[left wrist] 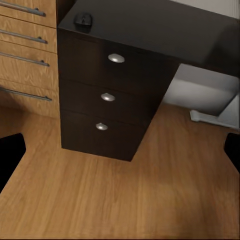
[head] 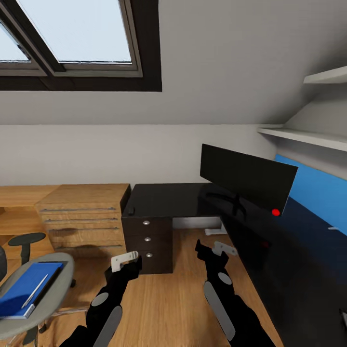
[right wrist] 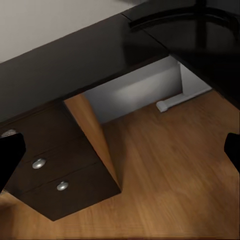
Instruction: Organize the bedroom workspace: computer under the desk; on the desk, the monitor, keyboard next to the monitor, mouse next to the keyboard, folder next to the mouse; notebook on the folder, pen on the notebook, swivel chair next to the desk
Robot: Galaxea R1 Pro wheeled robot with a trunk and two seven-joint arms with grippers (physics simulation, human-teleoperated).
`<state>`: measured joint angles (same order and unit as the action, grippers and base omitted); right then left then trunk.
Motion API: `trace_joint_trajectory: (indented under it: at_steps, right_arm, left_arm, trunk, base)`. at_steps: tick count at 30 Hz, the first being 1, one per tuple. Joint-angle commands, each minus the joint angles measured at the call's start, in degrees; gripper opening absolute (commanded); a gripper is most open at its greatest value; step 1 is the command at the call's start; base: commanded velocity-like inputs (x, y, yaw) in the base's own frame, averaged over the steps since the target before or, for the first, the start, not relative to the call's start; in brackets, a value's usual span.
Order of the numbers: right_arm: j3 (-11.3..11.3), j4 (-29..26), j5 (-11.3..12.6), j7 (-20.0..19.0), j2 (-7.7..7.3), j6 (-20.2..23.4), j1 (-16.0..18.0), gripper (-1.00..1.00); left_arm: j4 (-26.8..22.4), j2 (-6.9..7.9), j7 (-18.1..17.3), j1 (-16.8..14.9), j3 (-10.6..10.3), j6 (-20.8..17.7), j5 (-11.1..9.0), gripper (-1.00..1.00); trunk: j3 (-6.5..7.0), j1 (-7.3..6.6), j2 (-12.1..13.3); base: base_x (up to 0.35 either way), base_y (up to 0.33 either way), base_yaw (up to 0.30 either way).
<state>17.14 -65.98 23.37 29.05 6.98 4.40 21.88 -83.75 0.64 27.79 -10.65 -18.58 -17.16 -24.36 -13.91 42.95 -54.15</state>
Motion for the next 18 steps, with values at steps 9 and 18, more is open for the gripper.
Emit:
trace_joint_trajectory:
  at_steps: [9, 18]
  right_arm:
    - [0.2, -0.3, 0.1, 0.4, -0.04, 0.3, 0.0, 1.00]
    - [0.2, -1.4, 0.1, 0.3, -1.15, 0.3, 0.0, 1.00]
  left_arm:
    - [-0.1, 0.06, 0.5, -0.1, -0.1, -0.2, -0.4, 1.00]
    - [-0.1, 0.06, 0.5, 0.0, -0.2, -0.2, -0.4, 1.00]
  trunk:
    - [1.43, -2.01, 3.6]
    - [3.04, -3.99, 7.2]
  base:
    - [-0.335, -0.106, -0.018]
    - [-0.292, -0.224, -0.001]
